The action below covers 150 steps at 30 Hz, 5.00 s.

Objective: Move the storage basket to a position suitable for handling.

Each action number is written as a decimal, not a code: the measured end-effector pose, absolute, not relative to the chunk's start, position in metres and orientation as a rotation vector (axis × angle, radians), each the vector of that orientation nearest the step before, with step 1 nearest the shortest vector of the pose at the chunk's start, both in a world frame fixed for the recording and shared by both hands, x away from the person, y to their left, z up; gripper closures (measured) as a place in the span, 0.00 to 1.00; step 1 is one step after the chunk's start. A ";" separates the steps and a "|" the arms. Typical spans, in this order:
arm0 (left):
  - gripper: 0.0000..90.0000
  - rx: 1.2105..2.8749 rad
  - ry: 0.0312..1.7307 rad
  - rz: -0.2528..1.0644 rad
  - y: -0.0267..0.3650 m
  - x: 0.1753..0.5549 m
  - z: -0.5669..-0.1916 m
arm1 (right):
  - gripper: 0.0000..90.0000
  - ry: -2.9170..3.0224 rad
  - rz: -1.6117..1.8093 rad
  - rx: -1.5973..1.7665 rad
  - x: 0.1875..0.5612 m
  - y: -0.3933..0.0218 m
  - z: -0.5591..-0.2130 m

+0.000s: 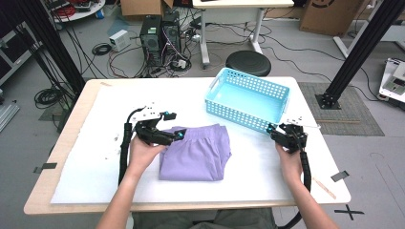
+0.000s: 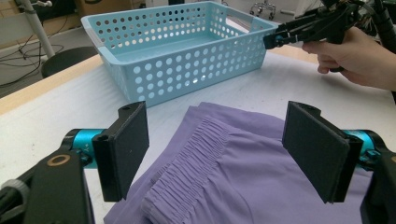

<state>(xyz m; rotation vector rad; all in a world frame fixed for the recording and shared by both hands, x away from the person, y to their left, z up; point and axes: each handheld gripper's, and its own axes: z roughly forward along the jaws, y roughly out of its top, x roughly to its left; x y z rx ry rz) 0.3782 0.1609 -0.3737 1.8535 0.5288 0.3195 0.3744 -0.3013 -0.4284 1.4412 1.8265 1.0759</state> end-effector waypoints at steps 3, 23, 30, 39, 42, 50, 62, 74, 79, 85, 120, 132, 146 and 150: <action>0.25 1.860 0.528 0.320 0.161 0.378 -0.374 | 0.74 1.828 1.062 1.423 0.376 -0.298 -0.428; 0.25 1.818 0.566 0.373 0.150 0.425 -0.364 | 0.36 1.708 1.176 1.448 0.390 -0.309 -0.397; 0.25 1.848 0.624 0.349 0.128 0.474 -0.370 | 0.45 1.730 1.091 1.513 0.425 -0.310 -0.394; 0.25 1.896 0.663 0.332 0.119 0.492 -0.382 | 0.59 1.742 1.012 1.605 0.446 -0.319 -0.404; 0.25 1.910 0.673 0.326 0.120 0.492 -0.384 | 0.62 1.765 0.971 1.556 0.449 -0.312 -0.401; 0.25 1.881 0.737 0.319 0.138 0.494 -0.392 | 0.69 1.862 0.954 1.441 0.463 -0.289 -0.397; 0.23 1.865 0.807 0.340 0.166 0.489 -0.403 | 0.72 1.998 0.987 1.254 0.488 -0.241 -0.395; 0.24 1.845 0.821 0.349 0.180 0.478 -0.405 | 0.75 2.025 1.014 1.193 0.505 -0.230 -0.396; 0.25 1.846 0.821 0.395 0.183 0.475 -0.403 | 0.54 1.970 1.001 1.211 0.503 -0.230 -0.395; 0.25 1.783 0.814 0.466 0.195 0.455 -0.388 | 0.40 1.861 1.104 1.225 0.481 -0.240 -0.374; 0.26 1.838 0.918 0.331 0.207 0.324 -0.427 | 0.30 2.053 1.269 1.107 0.322 -0.202 -0.417; 0.29 1.958 1.046 0.330 0.190 0.312 -0.442 | 0.30 2.210 1.167 1.154 0.303 -0.159 -0.433; 0.35 1.961 1.174 0.329 0.182 0.318 -0.448 | 0.32 2.328 0.921 1.320 0.320 -0.145 -0.446; 0.49 1.945 1.214 0.360 0.180 0.318 -0.447 | 0.48 2.312 0.929 1.321 0.320 -0.148 -0.445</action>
